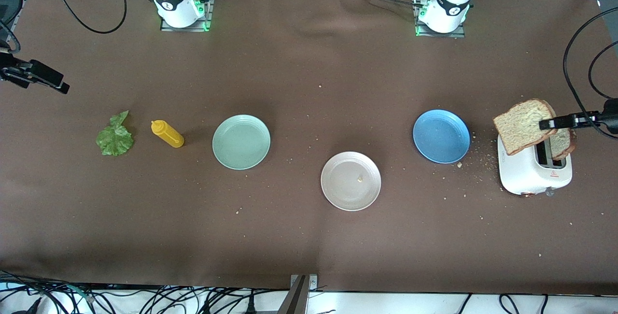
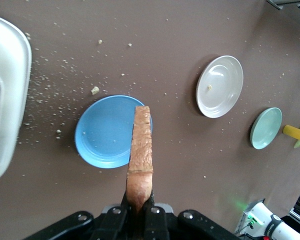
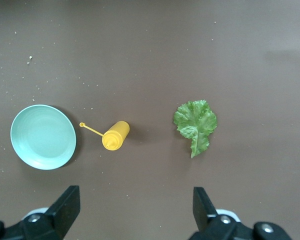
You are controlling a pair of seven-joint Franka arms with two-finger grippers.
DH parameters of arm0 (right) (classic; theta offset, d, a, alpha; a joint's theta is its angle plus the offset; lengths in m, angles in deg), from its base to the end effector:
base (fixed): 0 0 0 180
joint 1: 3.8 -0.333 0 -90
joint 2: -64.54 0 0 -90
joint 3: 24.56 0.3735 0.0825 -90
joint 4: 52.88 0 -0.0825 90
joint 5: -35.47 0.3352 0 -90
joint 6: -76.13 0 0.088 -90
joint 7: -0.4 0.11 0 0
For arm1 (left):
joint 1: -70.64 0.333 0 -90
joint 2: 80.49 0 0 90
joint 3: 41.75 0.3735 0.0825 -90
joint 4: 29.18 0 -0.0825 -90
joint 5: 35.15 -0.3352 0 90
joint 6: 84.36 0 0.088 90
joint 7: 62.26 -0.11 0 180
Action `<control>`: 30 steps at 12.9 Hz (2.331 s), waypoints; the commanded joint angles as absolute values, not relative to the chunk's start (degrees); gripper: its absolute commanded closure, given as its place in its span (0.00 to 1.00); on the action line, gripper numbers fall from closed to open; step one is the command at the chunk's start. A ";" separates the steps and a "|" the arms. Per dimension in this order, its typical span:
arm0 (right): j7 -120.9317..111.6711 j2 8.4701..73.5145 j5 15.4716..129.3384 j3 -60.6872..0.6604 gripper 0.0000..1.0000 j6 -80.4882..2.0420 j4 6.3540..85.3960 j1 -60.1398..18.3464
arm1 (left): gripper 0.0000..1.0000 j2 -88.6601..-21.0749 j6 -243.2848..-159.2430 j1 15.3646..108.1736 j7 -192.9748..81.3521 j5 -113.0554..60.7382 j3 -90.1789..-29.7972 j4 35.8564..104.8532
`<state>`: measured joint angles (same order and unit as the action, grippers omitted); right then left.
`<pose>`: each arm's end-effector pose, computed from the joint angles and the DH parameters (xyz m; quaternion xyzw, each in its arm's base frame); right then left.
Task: Make sandwich in beige plate with both arms
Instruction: 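Grasp the bread slice with the left gripper and lift it out, then carry the bread to the beige plate while the right gripper reaches the lettuce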
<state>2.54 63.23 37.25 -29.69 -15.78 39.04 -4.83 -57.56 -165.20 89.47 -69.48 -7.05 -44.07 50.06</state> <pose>0.5147 -0.0329 0.6561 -0.9983 0.0551 0.0112 0.0147 0.6014 0.1234 0.5355 0.9478 0.0835 -0.1237 0.2819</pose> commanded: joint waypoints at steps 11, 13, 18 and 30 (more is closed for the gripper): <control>-46.20 51.20 56.79 -30.80 0.01 -24.50 44.76 -4.16 | 1.00 -42.80 -175.74 73.04 -69.64 19.25 -43.95 50.53; -59.74 49.61 61.13 -30.89 0.01 -23.80 44.85 -2.31 | 1.00 -41.38 -181.02 69.52 -69.47 19.25 -43.95 51.76; -66.92 50.04 64.21 -30.98 0.01 -18.53 44.59 -2.04 | 1.00 -38.14 -190.51 62.05 -69.29 22.94 -43.95 51.77; -76.03 48.82 68.32 -31.24 0.01 -16.59 44.50 -0.38 | 0.58 -31.09 -200.91 55.61 -69.91 24.44 -43.51 52.55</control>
